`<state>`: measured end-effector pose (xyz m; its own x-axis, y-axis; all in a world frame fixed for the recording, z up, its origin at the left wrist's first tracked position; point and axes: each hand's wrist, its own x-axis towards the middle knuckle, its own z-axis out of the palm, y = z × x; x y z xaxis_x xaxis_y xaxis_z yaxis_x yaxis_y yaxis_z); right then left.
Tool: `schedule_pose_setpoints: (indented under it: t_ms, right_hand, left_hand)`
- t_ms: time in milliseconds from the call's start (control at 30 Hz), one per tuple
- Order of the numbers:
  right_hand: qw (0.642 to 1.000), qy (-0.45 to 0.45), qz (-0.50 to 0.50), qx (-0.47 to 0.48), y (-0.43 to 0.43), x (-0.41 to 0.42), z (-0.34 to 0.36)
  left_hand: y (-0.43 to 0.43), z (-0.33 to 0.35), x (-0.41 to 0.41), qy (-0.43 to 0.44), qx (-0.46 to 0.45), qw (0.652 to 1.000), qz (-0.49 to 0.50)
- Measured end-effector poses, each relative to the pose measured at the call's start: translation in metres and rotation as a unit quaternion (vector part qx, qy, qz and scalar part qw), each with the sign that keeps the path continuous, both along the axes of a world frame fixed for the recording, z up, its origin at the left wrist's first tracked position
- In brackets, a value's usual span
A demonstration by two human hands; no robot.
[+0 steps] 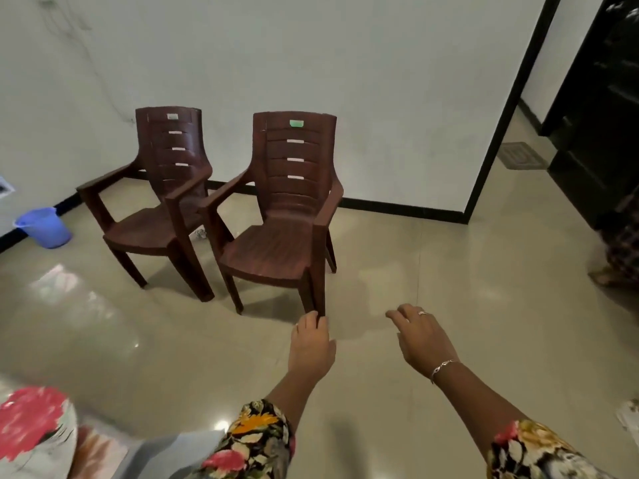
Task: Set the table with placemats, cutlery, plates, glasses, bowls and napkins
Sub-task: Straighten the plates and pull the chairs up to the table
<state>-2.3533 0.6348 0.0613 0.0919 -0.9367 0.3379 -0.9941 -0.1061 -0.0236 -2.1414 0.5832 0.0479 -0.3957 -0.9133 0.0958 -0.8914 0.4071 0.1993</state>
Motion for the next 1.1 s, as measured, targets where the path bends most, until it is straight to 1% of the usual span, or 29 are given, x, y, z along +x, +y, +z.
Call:
schedule_pose_setpoints:
  t_ms: [100, 167, 267, 333, 367, 400, 467, 500, 633, 833, 967, 1100]
  right_hand:
    - [1.0, -0.017, -0.002, -0.002, -0.057, -0.041, -0.011]
    - [1.0, -0.018, 0.008, -0.004, -0.096, -0.069, -0.017]
    - [0.999, -0.014, 0.043, -0.007, -0.158, -0.114, -0.019]
    - [0.998, -0.015, 0.059, -0.013, -0.196, -0.146, -0.01]
    - [0.997, -0.009, 0.072, -0.018, -0.213, -0.16, -0.006]
    - [0.996, -0.003, 0.084, -0.012, -0.234, -0.18, -0.003]
    - [0.996, 0.005, 0.092, -0.016, -0.277, -0.213, 0.008]
    - [0.995, 0.007, 0.094, -0.016, -0.3, -0.225, 0.013]
    - [0.991, 0.012, 0.132, -0.009, -0.373, -0.253, 0.018]
    - [0.983, 0.027, 0.177, -0.035, -0.5, -0.284, 0.017]
    - [0.977, 0.019, 0.206, -0.048, -0.596, -0.297, 0.023]
    - [0.969, 0.014, 0.243, -0.048, -0.695, -0.313, 0.032]
  left_hand:
    - [-0.055, -0.007, -0.04, 0.016, -0.009, 1.0, 0.02]
    - [-0.088, -0.004, -0.072, -0.005, 0.021, 0.999, 0.039]
    - [-0.141, -0.002, -0.122, 0.035, 0.027, 0.997, 0.066]
    - [-0.179, 0.006, -0.153, 0.023, 0.015, 0.997, 0.074]
    - [-0.194, 0.009, -0.166, 0.004, 0.011, 0.996, 0.085]
    - [-0.213, 0.014, -0.183, 0.01, 0.034, 0.996, 0.086]
    - [-0.251, 0.024, -0.214, 0.016, 0.045, 0.994, 0.094]
    - [-0.27, 0.024, -0.225, 0.038, 0.047, 0.992, 0.109]
    - [-0.334, 0.025, -0.252, 0.06, 0.031, 0.986, 0.149]
    - [-0.441, 0.015, -0.278, 0.092, 0.034, 0.973, 0.211]
    - [-0.531, 0.013, -0.29, 0.104, 0.043, 0.961, 0.253]
    - [-0.623, 0.025, -0.3, 0.121, 0.045, 0.949, 0.289]
